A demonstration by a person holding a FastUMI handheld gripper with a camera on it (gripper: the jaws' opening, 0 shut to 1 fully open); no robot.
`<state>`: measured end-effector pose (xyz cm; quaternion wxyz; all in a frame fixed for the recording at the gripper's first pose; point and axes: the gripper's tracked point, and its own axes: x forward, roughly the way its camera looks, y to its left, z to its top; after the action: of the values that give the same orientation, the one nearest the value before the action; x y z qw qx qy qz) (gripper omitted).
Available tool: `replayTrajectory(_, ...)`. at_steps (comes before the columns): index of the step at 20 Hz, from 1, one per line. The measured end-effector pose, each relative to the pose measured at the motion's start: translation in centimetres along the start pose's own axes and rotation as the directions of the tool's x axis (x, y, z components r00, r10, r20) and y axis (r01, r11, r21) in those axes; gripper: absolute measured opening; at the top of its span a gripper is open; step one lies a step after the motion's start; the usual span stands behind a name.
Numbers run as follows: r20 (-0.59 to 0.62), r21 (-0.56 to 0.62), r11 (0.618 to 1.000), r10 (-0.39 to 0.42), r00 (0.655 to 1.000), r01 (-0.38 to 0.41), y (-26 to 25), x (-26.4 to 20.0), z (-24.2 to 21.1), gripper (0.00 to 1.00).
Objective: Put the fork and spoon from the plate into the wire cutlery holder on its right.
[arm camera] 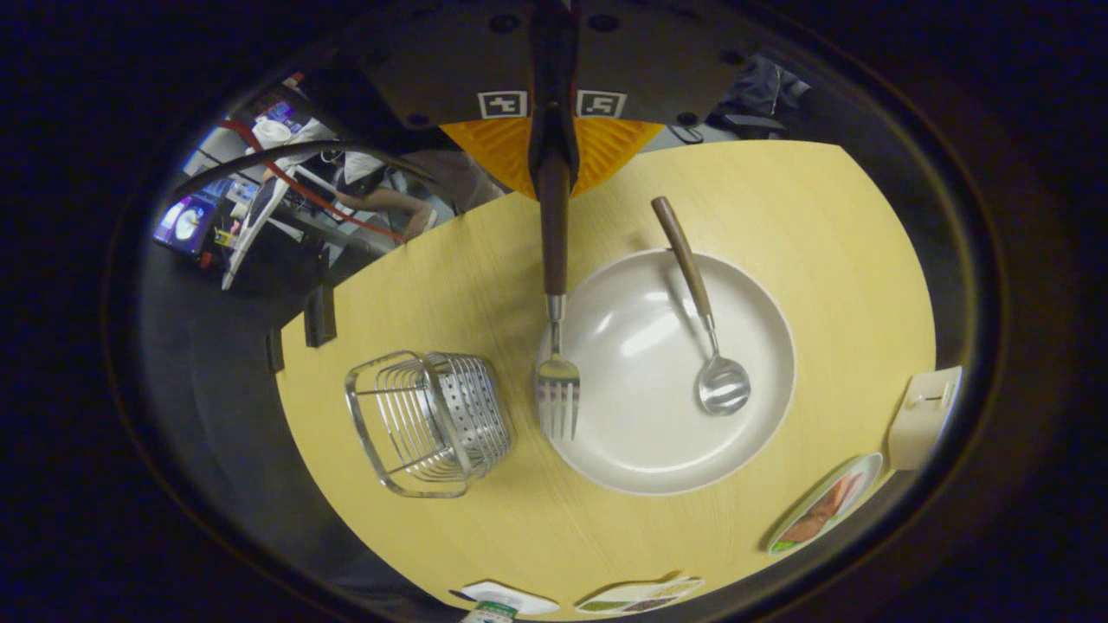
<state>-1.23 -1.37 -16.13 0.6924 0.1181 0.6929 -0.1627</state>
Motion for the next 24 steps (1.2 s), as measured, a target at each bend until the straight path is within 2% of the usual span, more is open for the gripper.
replayTrajectory(6, -0.038, 0.040, 0.999, 0.034, 0.999, -0.032, -2.4, -6.0, -0.9, 0.07)
replayTrajectory(10, -0.061, -0.032, 0.998, -0.048, 0.997, 0.046, -7.3, -8.4, -0.6, 0.07)
replayTrajectory(14, -0.099, -0.151, 0.982, -0.128, 0.987, 0.112, -11.6, -7.2, 0.9, 0.07)
replayTrajectory(17, -0.125, -0.246, 0.962, -0.153, 0.980, 0.119, -13.0, -5.3, 2.5, 0.07)
replayTrajectory(21, -0.168, -0.317, 0.945, -0.134, 0.977, 0.075, -13.1, -3.3, 4.6, 0.07)
replayTrajectory(24, -0.202, -0.394, 0.918, -0.130, 0.971, 0.041, -13.3, -1.9, 5.7, 0.07)
